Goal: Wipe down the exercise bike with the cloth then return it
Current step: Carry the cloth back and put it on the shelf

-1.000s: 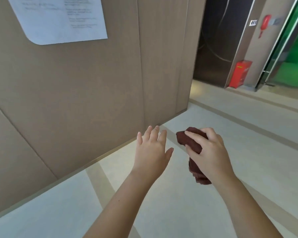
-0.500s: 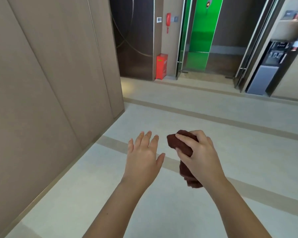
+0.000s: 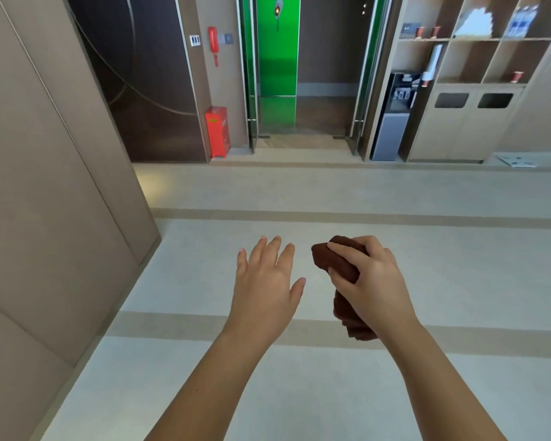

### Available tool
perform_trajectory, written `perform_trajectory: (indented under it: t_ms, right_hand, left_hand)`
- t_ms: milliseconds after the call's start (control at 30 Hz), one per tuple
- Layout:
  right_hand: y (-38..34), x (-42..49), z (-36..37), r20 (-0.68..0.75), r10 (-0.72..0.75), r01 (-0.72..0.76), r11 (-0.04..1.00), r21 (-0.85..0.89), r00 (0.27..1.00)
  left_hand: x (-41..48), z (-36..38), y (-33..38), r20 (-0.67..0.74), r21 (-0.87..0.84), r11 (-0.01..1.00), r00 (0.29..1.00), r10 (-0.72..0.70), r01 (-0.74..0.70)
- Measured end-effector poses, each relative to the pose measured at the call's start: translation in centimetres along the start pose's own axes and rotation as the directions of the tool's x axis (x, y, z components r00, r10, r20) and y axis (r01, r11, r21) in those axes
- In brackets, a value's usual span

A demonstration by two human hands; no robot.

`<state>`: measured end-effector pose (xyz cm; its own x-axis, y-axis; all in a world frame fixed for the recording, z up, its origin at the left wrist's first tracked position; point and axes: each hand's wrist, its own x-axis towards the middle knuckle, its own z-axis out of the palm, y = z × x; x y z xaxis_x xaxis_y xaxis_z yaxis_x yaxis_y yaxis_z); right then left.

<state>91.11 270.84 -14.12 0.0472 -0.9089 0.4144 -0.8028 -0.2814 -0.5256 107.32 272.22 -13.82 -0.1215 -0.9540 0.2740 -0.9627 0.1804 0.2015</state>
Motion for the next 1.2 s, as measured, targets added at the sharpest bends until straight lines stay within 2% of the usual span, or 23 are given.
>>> perform_trajectory:
  t_ms: [133,267,533,700,1000,1200]
  right_hand:
    - [3.1,4.4,1.1,-0.04,0.047,-0.047,0.999,-0.006,0.998]
    - [9.1,10.0,1.2,-0.088,0.114,-0.116,0.993,-0.018,0.99]
    - [21.2,22.1,-2.6,-0.183,0.118,-0.131,0.99,-0.057,0.976]
    - [27.9,27.2,-3.8,-0.229,0.217,-0.232,0.972,-0.043,0.949]
    - [37.4,37.1,-1.7,-0.281,0.255,-0.282,0.958,-0.057,0.925]
    - [43.3,49.3,0.8,-0.266,0.267,-0.299,0.951,-0.084,0.926]
  left_hand:
    - [5.9,2.8,1.2,0.049,-0.003,0.995,0.994,0.099,-0.099]
    - [13.7,6.1,4.2,0.041,-0.028,0.983,0.982,0.184,-0.183]
    - [29.6,11.6,12.5,0.04,-0.086,0.975,0.977,0.208,-0.204]
    - [37.3,14.0,16.9,0.019,-0.119,0.954,0.96,0.279,-0.274]
    - [50.8,20.8,20.5,0.073,-0.215,0.915,0.929,0.363,-0.341]
    - [64.5,24.9,20.5,0.036,-0.245,0.923,0.949,0.314,-0.296]
